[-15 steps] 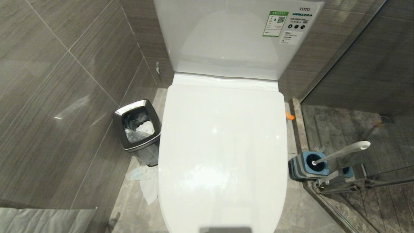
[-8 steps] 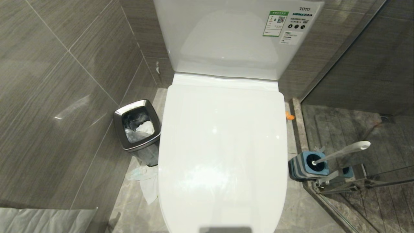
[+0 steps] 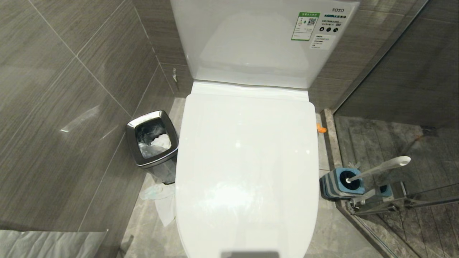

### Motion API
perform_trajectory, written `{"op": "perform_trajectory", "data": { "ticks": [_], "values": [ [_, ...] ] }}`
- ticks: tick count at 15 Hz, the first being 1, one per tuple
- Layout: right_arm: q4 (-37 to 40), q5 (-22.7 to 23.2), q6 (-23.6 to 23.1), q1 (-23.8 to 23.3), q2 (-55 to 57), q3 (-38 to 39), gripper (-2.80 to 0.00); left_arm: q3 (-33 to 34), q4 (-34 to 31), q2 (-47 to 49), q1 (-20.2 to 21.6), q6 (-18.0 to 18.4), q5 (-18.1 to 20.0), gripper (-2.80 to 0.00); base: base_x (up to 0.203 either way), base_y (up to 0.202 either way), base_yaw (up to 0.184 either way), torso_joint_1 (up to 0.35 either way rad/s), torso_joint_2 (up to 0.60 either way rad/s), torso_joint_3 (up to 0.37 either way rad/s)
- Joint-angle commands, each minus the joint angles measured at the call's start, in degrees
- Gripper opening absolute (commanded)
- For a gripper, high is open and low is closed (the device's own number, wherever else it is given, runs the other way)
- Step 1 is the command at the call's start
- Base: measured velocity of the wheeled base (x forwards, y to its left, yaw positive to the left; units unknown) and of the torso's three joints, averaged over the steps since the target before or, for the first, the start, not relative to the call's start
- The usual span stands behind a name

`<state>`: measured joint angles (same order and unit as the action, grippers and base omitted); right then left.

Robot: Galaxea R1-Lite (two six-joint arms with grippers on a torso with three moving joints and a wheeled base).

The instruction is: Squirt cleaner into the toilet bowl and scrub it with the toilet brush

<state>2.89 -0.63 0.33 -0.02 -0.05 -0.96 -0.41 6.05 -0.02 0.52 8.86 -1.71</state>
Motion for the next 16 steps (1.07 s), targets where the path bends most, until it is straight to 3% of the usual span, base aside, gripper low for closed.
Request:
{"op": "perform_trajectory", "data": {
  "ticks": [1, 3, 6, 10, 16],
  "values": [
    [0.01, 0.01, 0.02, -0.03, 0.05, 0.00, -2.80, 0.41, -3.32, 0.11, 0.00, 0.34, 2.70, -2.80, 0.000, 0.000, 0.000, 0.000, 0.00, 0.000],
    [0.01, 0.01, 0.02, 0.02, 0.05, 0.00, -2.80, 0.20, -7.34, 0.11, 0.00, -0.11, 2.95, -2.80, 0.000, 0.000, 0.000, 0.000, 0.00, 0.000],
    [0.01, 0.01, 0.02, 0.02, 0.05, 0.00, -2.80, 0.13, -7.28, 0.11, -0.08, -1.55, 2.91, -2.80, 0.000, 0.000, 0.000, 0.000, 0.00, 0.000],
    [0.01, 0.01, 0.02, -0.02, 0.05, 0.00, -2.80, 0.14, -7.19, 0.11, -0.08, -6.62, 2.50, -2.80, 0.000, 0.000, 0.000, 0.000, 0.00, 0.000],
    [0.01, 0.01, 0.02, 0.02, 0.05, 0.00, -2.80, 0.14, -7.19, 0.11, -0.06, -6.72, 2.53, -2.80, 0.000, 0.000, 0.000, 0.000, 0.00, 0.000]
  ]
}}
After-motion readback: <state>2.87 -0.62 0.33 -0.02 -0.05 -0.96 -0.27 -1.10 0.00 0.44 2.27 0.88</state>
